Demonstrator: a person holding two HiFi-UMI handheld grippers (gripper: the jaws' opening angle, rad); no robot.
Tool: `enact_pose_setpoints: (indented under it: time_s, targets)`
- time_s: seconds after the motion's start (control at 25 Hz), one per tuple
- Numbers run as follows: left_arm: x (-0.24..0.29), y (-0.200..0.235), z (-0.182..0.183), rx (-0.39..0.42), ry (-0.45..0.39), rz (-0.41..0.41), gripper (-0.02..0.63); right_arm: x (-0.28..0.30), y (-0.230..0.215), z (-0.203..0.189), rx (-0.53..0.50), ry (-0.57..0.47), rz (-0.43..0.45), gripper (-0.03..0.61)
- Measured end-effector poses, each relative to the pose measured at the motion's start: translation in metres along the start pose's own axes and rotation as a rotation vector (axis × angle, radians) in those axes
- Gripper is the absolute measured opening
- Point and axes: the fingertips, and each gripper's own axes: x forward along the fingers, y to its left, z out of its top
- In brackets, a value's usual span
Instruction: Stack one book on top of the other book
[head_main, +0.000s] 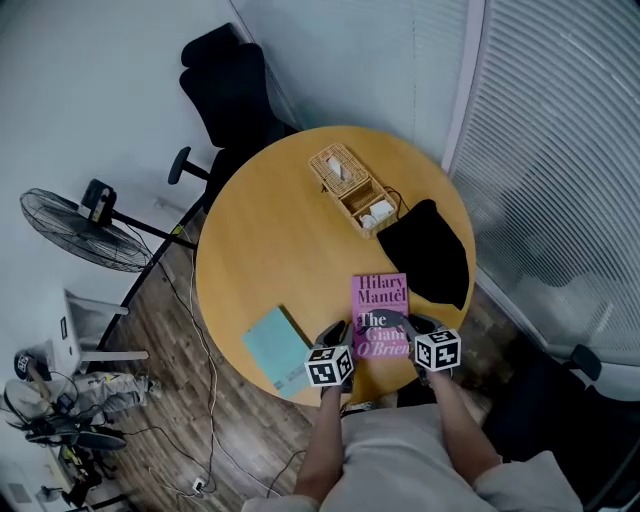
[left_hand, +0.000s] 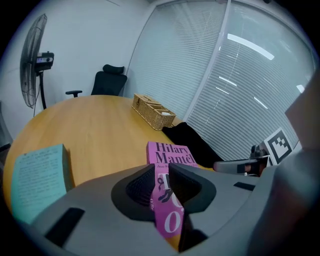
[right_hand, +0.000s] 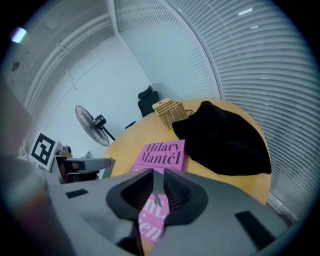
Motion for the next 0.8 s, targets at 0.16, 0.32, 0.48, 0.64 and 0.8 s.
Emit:
enact_pose_setpoints:
  time_s: [0.16, 0.32, 0.48, 0.64, 0.8]
  targets:
    - [0.025, 0.001, -0.013, -0.011, 0.040, -0.010, 0.156, 0.009, -0.005, -0.011, -0.009, 0.028, 0.037, 0.104]
    - [0.048, 0.006, -0.026, -0.016, 0.092, -0.019, 0.231, 0.024, -0.013, -0.022, 0.010, 0.048, 0.074, 0.200]
    - [0.062, 0.005, -0.037, -0.045, 0.122, -0.029, 0.276, 0.040, -0.008, -0.028, -0.004, 0.064, 0.112, 0.282]
    - [0.069, 0.001, -0.043, -0.075, 0.146, -0.038, 0.279, 0.053, -0.008, -0.034, -0.106, 0.117, 0.081, 0.298]
    - [0.071, -0.002, -0.044, -0.098, 0.135, -0.003, 0.262, 0.060, -0.006, -0.039, -0.114, 0.139, 0.085, 0.282]
